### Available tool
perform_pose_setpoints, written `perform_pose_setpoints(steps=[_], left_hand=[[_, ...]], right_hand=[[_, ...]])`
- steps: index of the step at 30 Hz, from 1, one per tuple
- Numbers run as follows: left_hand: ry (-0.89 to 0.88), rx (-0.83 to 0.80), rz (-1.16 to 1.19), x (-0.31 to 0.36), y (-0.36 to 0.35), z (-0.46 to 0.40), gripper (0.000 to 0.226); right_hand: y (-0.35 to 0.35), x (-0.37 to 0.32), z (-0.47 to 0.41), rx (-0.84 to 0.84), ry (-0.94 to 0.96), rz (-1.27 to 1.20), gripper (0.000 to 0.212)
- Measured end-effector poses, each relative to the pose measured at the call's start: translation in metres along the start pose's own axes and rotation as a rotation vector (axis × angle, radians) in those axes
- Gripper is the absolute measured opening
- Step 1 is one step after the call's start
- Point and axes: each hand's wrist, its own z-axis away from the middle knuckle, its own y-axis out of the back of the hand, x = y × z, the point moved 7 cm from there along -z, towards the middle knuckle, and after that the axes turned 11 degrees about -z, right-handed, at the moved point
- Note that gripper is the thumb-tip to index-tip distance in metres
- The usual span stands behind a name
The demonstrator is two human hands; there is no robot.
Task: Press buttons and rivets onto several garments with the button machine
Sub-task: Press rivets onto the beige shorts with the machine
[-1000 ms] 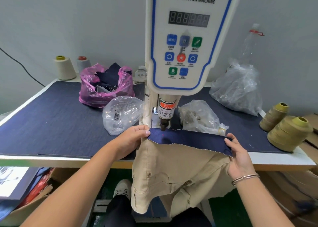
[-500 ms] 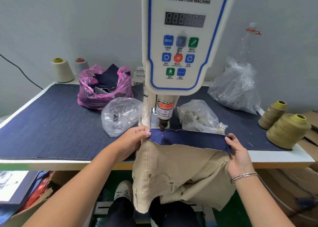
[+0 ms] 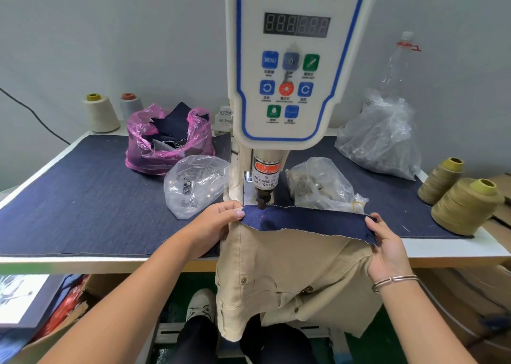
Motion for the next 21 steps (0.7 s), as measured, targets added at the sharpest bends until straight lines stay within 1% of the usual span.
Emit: perform_pose_setpoints(steps=[3,6,8,10,16,17,19,21], left_hand=[[-0.006,-0.006,0.001,-0.0001,0.0002,0.0,0.029],[-0.013,-0.003,-0.005,0.0,0.0002,0.0,0.043],[-0.018,-0.002,-0.005,0.001,-0.0001,0.0003,0.041],[-0.015,-0.002,-0.014,0.0022,-0.0006,0.0009,0.032],[-0.011,0.002,-0.015,0.0027,-0.0009,0.0014,0.043],[-0.013,0.006,-0.021,0.0031,-0.0008,0.0015,0.042],[-0.016,0.019,-0.02,0.0048,-0.0009,0.0023,0.027],[-0.014,0.026,-0.015,0.005,-0.0002,0.0028,0.021]], right_hand=[[-0.0009,0.0002,0.0006,0.0,-0.004,-0.001,0.022],[-0.002,-0.0001,0.0011,0.001,-0.01,0.003,0.022],[-0.0027,-0.0001,0.0014,0.001,-0.013,0.003,0.022],[-0.0025,0.0003,0.0017,0.01,-0.012,0.002,0.023],[-0.0016,0.0006,0.0023,0.044,0.01,-0.009,0.025],[-0.002,0.0003,0.0023,0.044,0.013,-0.008,0.025],[-0.0025,-0.0005,0.0027,0.045,0.021,0.0,0.026],[-0.0025,-0.0009,0.0018,0.047,0.028,0.007,0.026]])
